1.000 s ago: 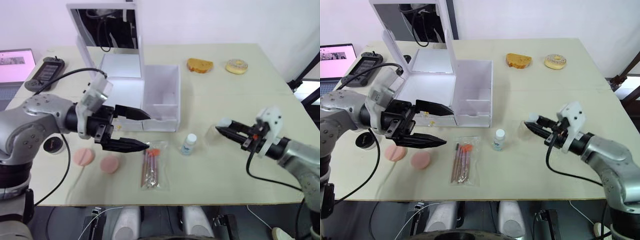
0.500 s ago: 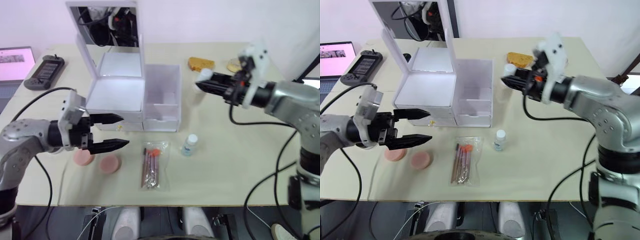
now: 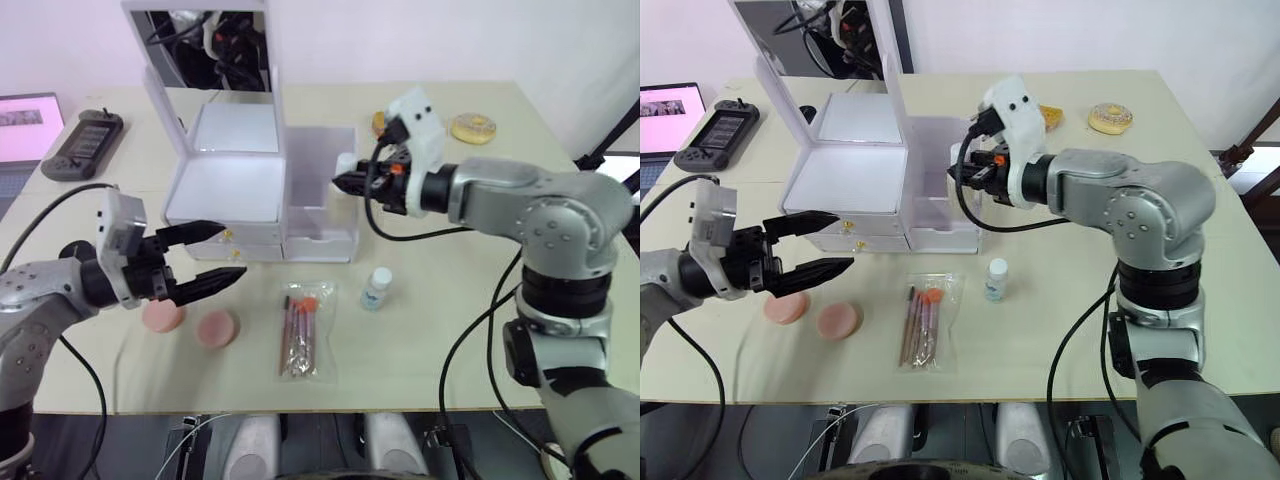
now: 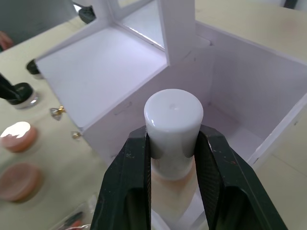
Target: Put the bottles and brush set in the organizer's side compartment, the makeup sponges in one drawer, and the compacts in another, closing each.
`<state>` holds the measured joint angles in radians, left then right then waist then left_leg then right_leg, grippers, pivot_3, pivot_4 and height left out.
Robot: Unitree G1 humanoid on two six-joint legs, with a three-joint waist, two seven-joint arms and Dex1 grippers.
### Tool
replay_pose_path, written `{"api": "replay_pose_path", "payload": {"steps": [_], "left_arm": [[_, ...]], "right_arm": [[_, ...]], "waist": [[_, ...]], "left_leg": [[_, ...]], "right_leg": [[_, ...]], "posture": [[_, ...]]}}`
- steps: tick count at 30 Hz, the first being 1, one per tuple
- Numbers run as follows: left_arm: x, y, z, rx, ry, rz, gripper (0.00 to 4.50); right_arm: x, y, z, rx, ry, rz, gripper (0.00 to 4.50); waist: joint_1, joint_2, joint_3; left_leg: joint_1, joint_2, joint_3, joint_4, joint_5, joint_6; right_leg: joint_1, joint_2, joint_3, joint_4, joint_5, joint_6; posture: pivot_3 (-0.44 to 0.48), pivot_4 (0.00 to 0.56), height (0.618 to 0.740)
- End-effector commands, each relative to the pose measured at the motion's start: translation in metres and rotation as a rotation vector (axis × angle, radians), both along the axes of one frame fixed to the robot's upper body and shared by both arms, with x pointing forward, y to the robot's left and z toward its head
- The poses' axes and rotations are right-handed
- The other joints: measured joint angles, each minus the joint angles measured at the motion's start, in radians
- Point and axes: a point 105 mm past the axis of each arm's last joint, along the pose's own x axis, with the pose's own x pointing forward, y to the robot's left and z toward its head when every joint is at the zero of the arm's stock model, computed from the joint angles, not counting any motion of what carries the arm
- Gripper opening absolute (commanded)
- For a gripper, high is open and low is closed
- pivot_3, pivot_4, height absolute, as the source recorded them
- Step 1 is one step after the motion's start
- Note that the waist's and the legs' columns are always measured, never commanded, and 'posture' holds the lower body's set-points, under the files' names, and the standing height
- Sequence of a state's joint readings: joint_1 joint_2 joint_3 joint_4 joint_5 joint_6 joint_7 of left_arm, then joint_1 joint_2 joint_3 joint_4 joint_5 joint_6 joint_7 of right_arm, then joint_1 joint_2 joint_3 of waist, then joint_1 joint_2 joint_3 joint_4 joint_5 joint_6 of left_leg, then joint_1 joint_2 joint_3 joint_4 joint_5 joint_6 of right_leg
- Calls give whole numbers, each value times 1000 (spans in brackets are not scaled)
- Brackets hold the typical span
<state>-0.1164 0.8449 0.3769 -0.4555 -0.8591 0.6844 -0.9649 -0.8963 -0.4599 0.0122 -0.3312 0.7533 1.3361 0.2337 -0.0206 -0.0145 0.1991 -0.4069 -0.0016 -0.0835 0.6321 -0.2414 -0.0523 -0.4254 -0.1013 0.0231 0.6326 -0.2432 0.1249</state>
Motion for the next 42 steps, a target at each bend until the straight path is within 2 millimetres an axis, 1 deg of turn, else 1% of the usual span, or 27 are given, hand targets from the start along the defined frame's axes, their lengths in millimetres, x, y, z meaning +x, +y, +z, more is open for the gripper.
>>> {"api": "replay_pose_path", "payload": {"steps": [1,11,20,24,26,27,31,32,33,35,37,38,40,42], "left_arm": [[-3,-2,9,13,-57,-11,4500],[1,-6,11,17,-61,-28,4500],[2,-8,10,26,-58,-42,4500],[3,-8,9,29,-56,-46,4500],[4,-8,9,35,-59,-49,4500],[4,-8,9,37,-60,-51,4500],[6,-9,9,37,-63,-57,4500],[6,-9,9,36,-63,-58,4500],[6,-10,9,36,-63,-60,4500],[6,-10,9,35,-64,-64,4500],[7,-11,10,30,-65,-74,4500],[7,-11,10,28,-66,-78,4500],[7,-11,11,21,-63,-87,4500],[7,-11,10,18,-60,-98,4500]], "right_arm": [[0,3,7,14,-67,-26,739],[8,8,-21,-42,-84,-95,739],[5,13,-36,-63,-89,-93,739],[2,15,-38,-60,-84,-81,739],[1,15,-38,-59,-83,-77,1746],[0,15,-37,-54,-83,-76,2031],[-3,16,-31,-46,-85,-62,4059],[-4,16,-29,-43,-88,-57,4383],[-5,16,-27,-42,-89,-54,4383],[-9,14,-15,-30,-105,-34,4383],[-20,10,6,11,-113,27,4383],[-24,9,12,25,-115,51,4383],[-36,2,34,125,-124,131,4383],[-44,-9,52,234,-135,195,4383]], "waist": [[0,0,0],[-2,0,0],[-1,0,0],[-2,0,0],[-1,0,0],[-1,0,0],[-1,0,0],[-1,0,0],[-1,0,0],[-1,0,0],[0,0,0],[0,0,0],[0,0,0],[0,0,0]], "left_leg": [[0,0,0,0,0,0],[0,0,0,0,0,0],[0,0,0,0,0,0],[0,0,0,0,0,0],[0,0,0,0,0,0],[0,0,0,0,0,0],[0,0,0,0,0,0],[0,0,0,0,0,0],[0,0,0,0,0,0],[0,0,0,0,0,0],[0,0,0,0,0,0],[0,0,0,0,0,0],[0,0,0,0,0,0],[0,0,-1,-1,0,0]], "right_leg": [[0,0,0,0,0,0],[0,0,0,0,0,0],[0,0,0,0,0,0],[0,0,0,0,0,0],[0,0,0,0,0,0],[0,0,0,0,0,0],[0,0,0,0,0,0],[0,0,0,0,0,0],[0,0,0,0,0,0],[0,0,0,0,0,0],[0,0,0,0,0,0],[0,0,0,0,0,0],[0,0,0,0,0,0],[0,0,0,0,0,0]], "posture": [[0,150,740],[0,150,740],[0,150,740],[0,150,740],[0,150,740],[0,150,740],[0,150,740],[0,150,740],[0,150,740],[0,150,740],[0,150,740],[0,150,740],[0,150,740],[0,150,740]]}}
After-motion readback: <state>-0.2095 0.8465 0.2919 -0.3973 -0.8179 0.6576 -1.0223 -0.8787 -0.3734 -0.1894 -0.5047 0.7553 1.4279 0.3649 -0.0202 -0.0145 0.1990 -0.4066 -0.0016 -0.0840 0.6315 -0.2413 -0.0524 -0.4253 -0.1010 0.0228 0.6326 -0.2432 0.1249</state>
